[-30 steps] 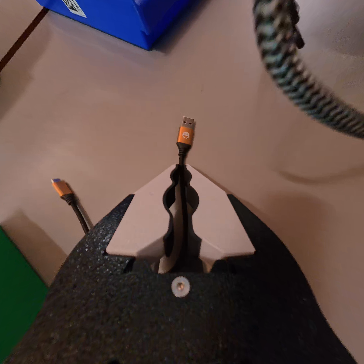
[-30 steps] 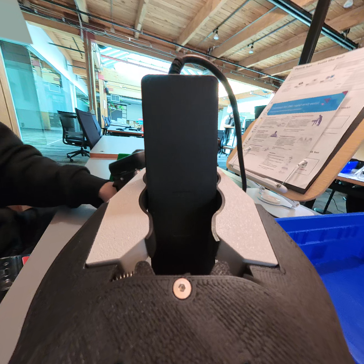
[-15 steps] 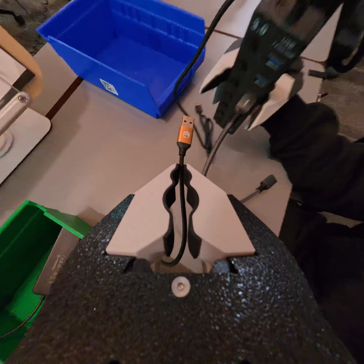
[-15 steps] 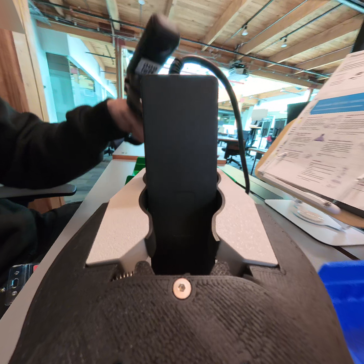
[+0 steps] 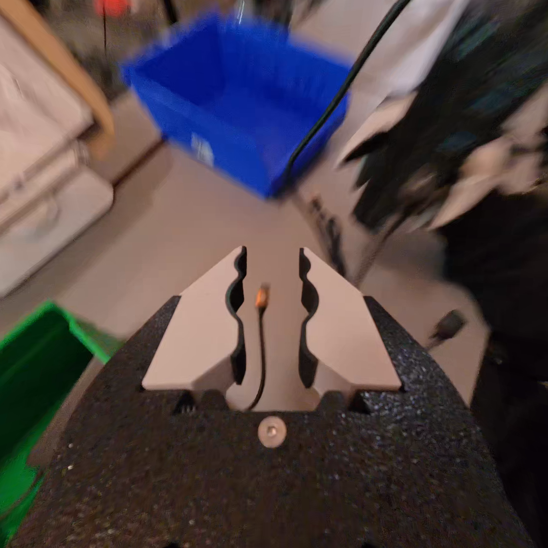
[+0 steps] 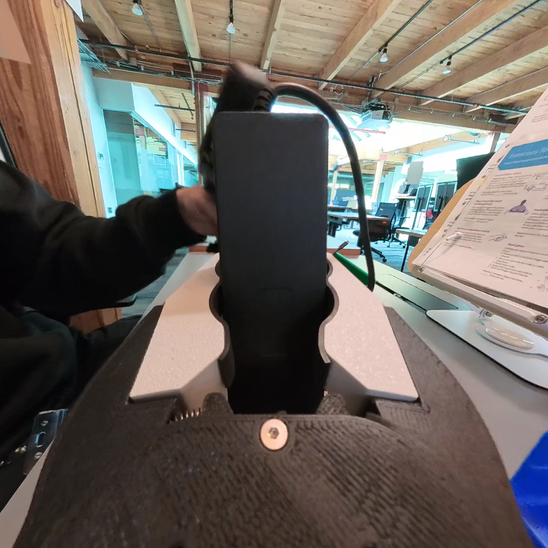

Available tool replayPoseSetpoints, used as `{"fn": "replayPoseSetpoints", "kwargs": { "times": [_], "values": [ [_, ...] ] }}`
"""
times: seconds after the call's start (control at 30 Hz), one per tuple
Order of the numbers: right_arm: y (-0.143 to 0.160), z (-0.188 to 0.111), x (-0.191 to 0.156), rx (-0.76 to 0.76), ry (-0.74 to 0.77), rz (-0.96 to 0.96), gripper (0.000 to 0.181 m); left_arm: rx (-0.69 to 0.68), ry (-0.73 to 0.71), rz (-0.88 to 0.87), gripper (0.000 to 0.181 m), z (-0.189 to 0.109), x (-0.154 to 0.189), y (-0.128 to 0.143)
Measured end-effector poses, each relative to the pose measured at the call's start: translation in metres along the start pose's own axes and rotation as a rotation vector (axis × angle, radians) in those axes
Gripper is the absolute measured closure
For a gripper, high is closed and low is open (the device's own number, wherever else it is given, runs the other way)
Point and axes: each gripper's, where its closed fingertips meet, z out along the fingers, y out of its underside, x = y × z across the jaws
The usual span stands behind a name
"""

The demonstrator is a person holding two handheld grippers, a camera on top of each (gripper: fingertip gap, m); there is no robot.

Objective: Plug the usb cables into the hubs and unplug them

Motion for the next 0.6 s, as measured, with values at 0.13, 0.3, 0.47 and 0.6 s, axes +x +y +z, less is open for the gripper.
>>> {"fn": "replayPoseSetpoints", "kwargs": {
  "times": [0.13,0.3,0.47,0.6],
  "values": [
    [0.013,0.017,-0.005,-0.046,-0.037,0.016,0.119,0.336,0.330,0.111,0.121,-0.055,0.073,-0.069],
    [0.026,0.049,-0.026,-0.103,-0.117,0.021,0.119,0.188,0.234,0.233,0.098,-0.022,0.087,-0.059],
    [0.040,0.072,-0.038,-0.180,-0.111,0.026,0.118,0.158,0.196,0.273,0.128,-0.021,0.081,-0.057],
    [0.031,0.078,-0.046,-0.163,-0.072,0.065,0.116,0.158,0.236,0.302,0.128,-0.034,0.088,-0.059]
  ]
}}
